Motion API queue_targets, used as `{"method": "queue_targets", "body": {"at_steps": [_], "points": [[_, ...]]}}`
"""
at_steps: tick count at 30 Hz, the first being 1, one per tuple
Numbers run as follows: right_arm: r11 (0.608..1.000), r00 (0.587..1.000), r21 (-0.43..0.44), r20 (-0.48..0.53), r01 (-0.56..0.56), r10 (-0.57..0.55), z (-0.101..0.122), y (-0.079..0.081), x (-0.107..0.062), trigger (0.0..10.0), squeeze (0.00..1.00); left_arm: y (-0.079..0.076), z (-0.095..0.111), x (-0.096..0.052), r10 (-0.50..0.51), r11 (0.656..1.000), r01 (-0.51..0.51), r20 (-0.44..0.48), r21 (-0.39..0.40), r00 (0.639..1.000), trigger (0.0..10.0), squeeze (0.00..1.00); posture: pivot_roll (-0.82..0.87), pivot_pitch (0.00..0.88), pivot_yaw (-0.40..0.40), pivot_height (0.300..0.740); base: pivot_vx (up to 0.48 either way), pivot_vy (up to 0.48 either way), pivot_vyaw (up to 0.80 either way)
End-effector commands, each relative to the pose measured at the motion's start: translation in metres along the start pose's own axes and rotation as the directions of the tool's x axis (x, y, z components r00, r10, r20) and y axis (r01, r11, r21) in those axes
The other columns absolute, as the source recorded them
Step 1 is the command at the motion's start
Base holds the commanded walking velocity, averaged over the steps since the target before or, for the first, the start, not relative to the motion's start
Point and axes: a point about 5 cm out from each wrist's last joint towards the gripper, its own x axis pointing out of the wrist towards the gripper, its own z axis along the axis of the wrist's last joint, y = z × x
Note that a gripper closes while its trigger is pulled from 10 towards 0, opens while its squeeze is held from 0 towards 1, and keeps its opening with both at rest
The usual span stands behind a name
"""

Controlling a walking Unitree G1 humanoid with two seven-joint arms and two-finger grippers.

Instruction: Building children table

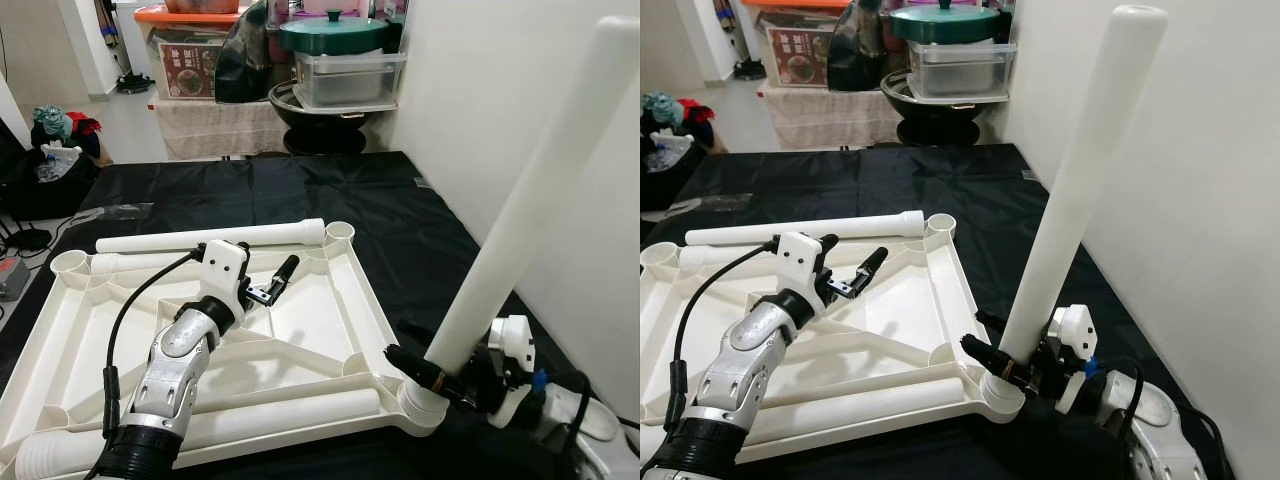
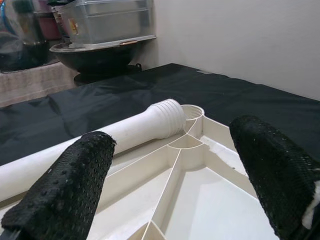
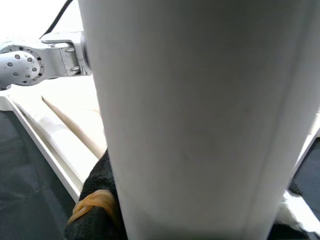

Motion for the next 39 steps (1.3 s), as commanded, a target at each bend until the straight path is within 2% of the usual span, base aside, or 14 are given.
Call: {"method": "queue_targets", "body": {"at_steps": [1, 13, 14, 17, 20, 23, 24, 25, 26, 27, 28, 29, 32, 39], "points": [[0.996, 0.998, 0.079, -0.051, -0.03, 0.035, -0.018, 0.014, 0.007, 10.0, 0.0, -0.001, -0.004, -0.001, -0.006, 1.0, 0.006, -0.017, -0.017, 1.0, 10.0, 0.0, 0.0, 0.0, -0.013, 0.74, 0.0, 0.0, 0.0], [0.99, 0.99, 0.047, -0.066, 0.13, -0.127, -0.018, 0.02, 0.012, 10.0, 0.0, -0.005, -0.006, 0.001, -0.015, 1.0, 0.015, -0.021, -0.027, 1.0, 10.0, 0.0, -0.03, 0.0, -0.003, 0.74, 0.0, 0.0, 0.0], [0.978, 0.975, 0.036, -0.09, 0.206, -0.202, -0.019, 0.019, 0.013, 10.0, 0.0, -0.005, -0.006, 0.001, -0.021, 0.999, 0.02, -0.022, -0.025, 1.0, 10.0, 0.0, -0.03, 0.0, 0.0, 0.74, 0.0, 0.0, 0.0], [0.97, 0.966, 0.027, -0.103, 0.24, -0.236, -0.02, 0.018, 0.013, 10.0, 0.0, -0.005, -0.006, 0.001, -0.021, 0.999, 0.021, -0.023, -0.024, 0.999, 10.0, 0.0, -0.03, 0.0, 0.0, 0.74, 0.0, 0.0, 0.0], [0.879, 0.853, -0.027, -0.229, 0.477, -0.47, -0.038, 0.0, 0.007, 10.0, 0.0, -0.003, -0.007, 0.0, -0.016, 1.0, 0.015, -0.027, -0.021, 1.0, 10.0, 0.0, -0.03, 0.0, -0.006, 0.74, 0.0, 0.0, 0.0], [0.879, 0.853, -0.027, -0.229, 0.477, -0.47, -0.038, 0.0, 0.007, 10.0, 0.0, -0.003, -0.007, 0.0, -0.016, 1.0, 0.015, -0.027, -0.021, 1.0, 10.0, 0.0, -0.03, 0.0, -0.006, 0.74, 0.0, 0.0, 0.0], [0.827, 0.791, -0.038, -0.268, 0.562, -0.55, -0.045, -0.007, 0.001, 10.0, 0.0, -0.003, -0.007, 0.0, -0.013, 1.0, 0.013, -0.027, -0.022, 1.0, 10.0, 0.0, -0.03, 0.0, -0.008, 0.74, 0.0, 0.0, 0.0], [0.827, 0.791, -0.038, -0.268, 0.562, -0.55, -0.045, -0.007, 0.001, 10.0, 0.0, -0.003, -0.007, 0.0, -0.013, 1.0, 0.013, -0.027, -0.022, 1.0, 10.0, 0.0, -0.03, 0.0, -0.008, 0.74, 0.0, 0.0, 0.0], [0.701, 0.661, -0.06, -0.287, 0.71, -0.694, -0.05, -0.022, -0.01, 10.0, 0.0, -0.003, -0.006, 0.001, -0.008, 1.0, 0.008, -0.025, -0.024, 1.0, 10.0, 0.0, -0.02, 0.0, -0.011, 0.74, 0.0, 0.0, 0.0], [0.701, 0.661, -0.06, -0.287, 0.71, -0.694, -0.05, -0.022, -0.01, 10.0, 0.0, -0.003, -0.006, 0.001, -0.008, 1.0, 0.008, -0.025, -0.024, 1.0, 10.0, 0.0, -0.02, 0.0, -0.011, 0.74, 0.0, 0.0, 0.0], [0.644, 0.603, -0.071, -0.284, 0.762, -0.745, -0.049, -0.027, -0.014, 10.0, 0.0, -0.002, -0.006, 0.001, -0.007, 1.0, 0.006, -0.025, -0.024, 1.0, 10.0, 0.0, -0.02, 0.0, -0.011, 0.74, 0.0, 0.0, 0.0], [0.644, 0.603, -0.071, -0.284, 0.762, -0.745, -0.049, -0.027, -0.014, 10.0, 0.0, -0.002, -0.006, 0.001, -0.007, 1.0, 0.006, -0.025, -0.024, 1.0, 10.0, 0.0, -0.02, 0.0, -0.011, 0.74, 0.0, 0.0, 0.0], [0.517, 0.487, -0.06, -0.259, 0.854, -0.834, -0.046, -0.032, -0.013, 10.0, 0.0, 0.0, -0.007, 0.0, 0.005, 1.0, -0.005, -0.028, -0.023, 1.0, 10.0, 0.0, -0.02, 0.0, -0.015, 0.74, 0.0, 0.0, 0.0], [0.433, 0.405, -0.065, -0.251, 0.899, -0.879, -0.045, -0.036, -0.008, 10.0, 0.0, -0.001, -0.007, 0.001, 0.011, 1.0, -0.011, -0.025, -0.026, 1.0, 10.0, 0.0, -0.02, 0.0, -0.018, 0.74, 0.0, 0.0, 0.0]]}}
